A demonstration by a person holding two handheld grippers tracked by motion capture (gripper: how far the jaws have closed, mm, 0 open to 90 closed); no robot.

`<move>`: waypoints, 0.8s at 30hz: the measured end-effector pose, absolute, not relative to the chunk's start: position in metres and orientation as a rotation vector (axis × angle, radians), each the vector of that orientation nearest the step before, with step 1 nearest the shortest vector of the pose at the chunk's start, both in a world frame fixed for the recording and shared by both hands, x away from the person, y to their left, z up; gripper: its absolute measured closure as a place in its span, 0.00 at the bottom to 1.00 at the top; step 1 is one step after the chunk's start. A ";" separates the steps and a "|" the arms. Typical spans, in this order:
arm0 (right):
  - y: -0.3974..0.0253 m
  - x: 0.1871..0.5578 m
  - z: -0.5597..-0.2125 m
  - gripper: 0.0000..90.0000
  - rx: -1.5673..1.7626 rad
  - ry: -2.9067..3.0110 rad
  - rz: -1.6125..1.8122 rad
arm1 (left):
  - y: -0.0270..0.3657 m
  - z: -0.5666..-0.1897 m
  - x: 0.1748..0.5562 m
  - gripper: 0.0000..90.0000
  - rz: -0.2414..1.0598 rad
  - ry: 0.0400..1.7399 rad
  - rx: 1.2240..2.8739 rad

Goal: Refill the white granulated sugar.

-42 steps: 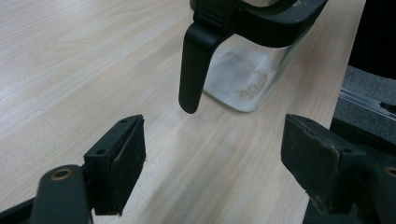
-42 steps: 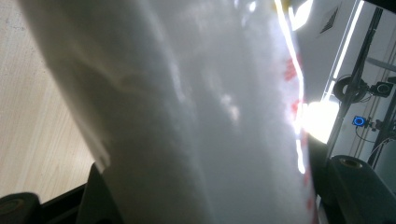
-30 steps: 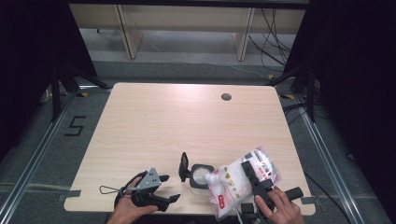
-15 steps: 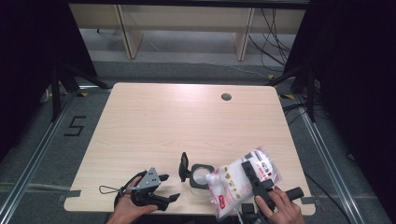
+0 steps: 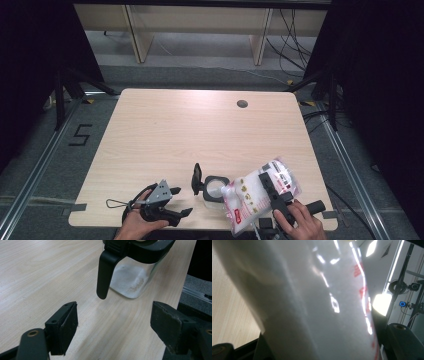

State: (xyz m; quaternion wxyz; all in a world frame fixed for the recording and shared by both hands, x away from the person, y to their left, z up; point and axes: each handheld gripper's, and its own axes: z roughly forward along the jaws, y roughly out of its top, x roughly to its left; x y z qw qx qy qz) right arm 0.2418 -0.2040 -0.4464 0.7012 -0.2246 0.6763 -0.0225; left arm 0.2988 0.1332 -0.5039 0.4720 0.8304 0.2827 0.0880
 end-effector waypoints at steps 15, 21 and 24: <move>-0.204 0.241 -0.446 0.47 -0.487 1.507 -0.049 | 0.136 -0.503 0.299 0.24 0.229 0.680 2.055; -0.204 0.241 -0.446 0.48 -0.489 1.506 -0.060 | 0.135 -0.503 0.298 0.24 0.224 0.680 2.049; -0.204 0.241 -0.446 0.48 -0.486 1.508 -0.052 | 0.135 -0.503 0.300 0.24 0.230 0.674 2.046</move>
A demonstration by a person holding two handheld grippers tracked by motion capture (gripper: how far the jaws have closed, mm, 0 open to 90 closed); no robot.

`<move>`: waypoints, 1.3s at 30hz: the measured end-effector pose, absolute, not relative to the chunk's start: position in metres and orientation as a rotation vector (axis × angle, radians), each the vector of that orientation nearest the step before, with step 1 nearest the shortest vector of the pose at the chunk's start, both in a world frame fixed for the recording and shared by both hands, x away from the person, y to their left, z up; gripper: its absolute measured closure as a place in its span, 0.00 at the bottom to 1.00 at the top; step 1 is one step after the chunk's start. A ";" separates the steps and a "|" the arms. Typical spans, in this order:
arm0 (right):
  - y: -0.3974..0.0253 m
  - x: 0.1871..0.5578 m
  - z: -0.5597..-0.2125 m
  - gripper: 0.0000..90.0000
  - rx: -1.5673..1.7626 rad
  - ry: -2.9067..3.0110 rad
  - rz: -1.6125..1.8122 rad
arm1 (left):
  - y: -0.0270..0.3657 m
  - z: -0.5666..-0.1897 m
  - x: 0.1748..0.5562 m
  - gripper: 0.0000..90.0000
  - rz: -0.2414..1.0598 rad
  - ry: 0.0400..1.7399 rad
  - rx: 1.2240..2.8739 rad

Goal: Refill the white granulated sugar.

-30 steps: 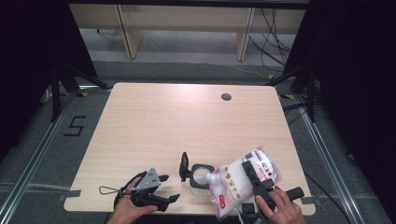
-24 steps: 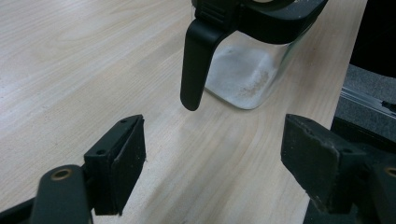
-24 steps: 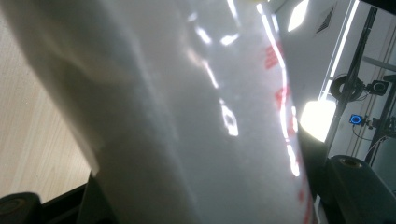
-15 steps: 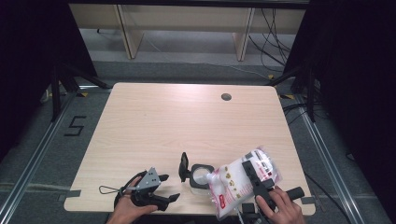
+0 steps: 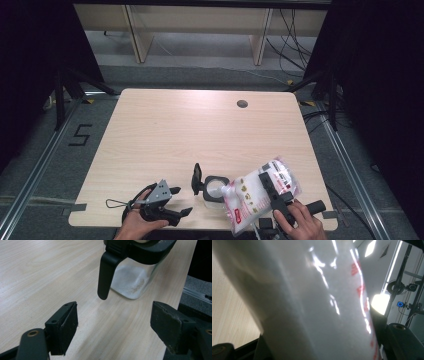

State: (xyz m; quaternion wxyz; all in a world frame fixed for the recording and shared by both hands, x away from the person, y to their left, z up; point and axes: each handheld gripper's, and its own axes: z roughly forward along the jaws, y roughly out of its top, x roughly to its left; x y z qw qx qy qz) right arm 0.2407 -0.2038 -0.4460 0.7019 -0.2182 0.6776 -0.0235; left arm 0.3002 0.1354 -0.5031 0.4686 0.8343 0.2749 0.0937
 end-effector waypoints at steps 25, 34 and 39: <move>-0.203 0.241 -0.443 0.48 -0.505 1.492 -0.045 | 0.136 -0.503 0.299 0.24 0.235 0.678 2.048; -0.203 0.241 -0.447 0.48 -0.476 1.506 -0.002 | 0.135 -0.503 0.299 0.24 0.231 0.679 2.027; -0.203 0.241 -0.446 0.49 -0.479 1.507 -0.008 | 0.135 -0.503 0.298 0.24 0.231 0.677 2.027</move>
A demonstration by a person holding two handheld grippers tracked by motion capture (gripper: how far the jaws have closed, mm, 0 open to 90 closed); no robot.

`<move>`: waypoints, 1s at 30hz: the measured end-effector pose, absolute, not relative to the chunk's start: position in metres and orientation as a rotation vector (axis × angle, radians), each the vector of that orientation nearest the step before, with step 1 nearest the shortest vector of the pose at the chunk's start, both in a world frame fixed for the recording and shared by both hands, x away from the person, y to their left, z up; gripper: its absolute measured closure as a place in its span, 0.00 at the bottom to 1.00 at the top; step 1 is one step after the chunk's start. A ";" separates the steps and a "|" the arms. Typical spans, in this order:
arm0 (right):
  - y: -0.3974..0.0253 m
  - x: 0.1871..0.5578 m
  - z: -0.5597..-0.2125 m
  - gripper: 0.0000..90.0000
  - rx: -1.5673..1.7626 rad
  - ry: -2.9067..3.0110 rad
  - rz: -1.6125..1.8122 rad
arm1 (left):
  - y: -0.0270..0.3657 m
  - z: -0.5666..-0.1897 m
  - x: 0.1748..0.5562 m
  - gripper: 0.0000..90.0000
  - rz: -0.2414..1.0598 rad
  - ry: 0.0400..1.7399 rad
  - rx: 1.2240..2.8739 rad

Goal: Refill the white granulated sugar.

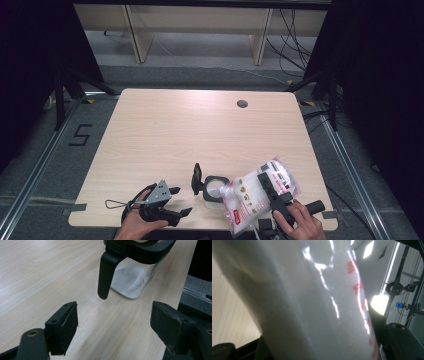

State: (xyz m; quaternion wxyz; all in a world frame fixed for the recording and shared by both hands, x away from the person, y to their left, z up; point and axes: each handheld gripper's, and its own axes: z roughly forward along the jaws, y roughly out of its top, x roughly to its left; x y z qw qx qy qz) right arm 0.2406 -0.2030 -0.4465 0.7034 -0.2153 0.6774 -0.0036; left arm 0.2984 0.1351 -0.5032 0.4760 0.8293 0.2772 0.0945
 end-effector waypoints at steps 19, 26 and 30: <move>-0.203 0.240 -0.444 0.49 -0.507 1.490 -0.029 | 0.135 -0.502 0.299 0.24 0.238 0.676 2.041; -0.203 0.240 -0.444 0.49 -0.504 1.497 -0.029 | 0.135 -0.502 0.297 0.24 0.230 0.692 2.039; -0.203 0.240 -0.444 0.49 -0.508 1.492 -0.024 | 0.135 -0.502 0.299 0.24 0.225 0.678 2.051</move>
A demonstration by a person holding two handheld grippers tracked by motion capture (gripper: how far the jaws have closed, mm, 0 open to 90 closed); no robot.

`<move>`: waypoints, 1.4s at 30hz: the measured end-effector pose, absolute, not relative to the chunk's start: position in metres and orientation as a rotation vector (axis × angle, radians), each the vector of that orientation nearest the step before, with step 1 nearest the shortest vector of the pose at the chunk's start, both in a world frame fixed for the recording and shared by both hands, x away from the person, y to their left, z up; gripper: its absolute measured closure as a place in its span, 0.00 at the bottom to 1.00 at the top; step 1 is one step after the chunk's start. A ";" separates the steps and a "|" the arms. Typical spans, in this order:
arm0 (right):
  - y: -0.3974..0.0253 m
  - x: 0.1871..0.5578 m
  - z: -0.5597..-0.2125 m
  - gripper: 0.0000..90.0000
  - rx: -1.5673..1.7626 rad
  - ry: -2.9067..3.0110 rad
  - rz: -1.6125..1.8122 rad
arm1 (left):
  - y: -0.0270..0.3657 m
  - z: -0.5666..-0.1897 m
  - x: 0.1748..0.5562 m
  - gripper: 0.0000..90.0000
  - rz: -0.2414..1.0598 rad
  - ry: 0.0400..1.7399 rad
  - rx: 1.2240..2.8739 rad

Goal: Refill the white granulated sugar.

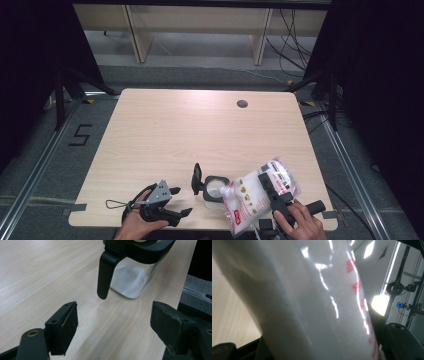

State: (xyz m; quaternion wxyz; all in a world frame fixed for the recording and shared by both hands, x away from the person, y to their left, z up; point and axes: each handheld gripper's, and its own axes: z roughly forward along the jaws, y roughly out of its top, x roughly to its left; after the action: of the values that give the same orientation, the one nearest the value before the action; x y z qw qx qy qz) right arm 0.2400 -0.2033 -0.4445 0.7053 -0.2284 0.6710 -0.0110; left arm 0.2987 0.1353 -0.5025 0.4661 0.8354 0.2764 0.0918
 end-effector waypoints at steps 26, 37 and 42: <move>-0.205 0.239 -0.442 0.50 -0.492 1.478 -0.001 | 0.134 -0.503 0.299 0.24 0.231 0.678 2.058; -0.206 0.240 -0.442 0.50 -0.488 1.485 -0.017 | 0.136 -0.504 0.299 0.24 0.233 0.682 2.052; -0.205 0.240 -0.441 0.50 -0.490 1.476 -0.009 | 0.136 -0.503 0.299 0.24 0.232 0.685 2.041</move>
State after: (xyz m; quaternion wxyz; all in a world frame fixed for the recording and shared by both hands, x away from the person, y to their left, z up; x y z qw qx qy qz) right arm 0.2401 -0.2054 -0.4409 0.7126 -0.2210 0.6659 -0.0042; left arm 0.2992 0.1360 -0.5035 0.4689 0.8325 0.2795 0.0947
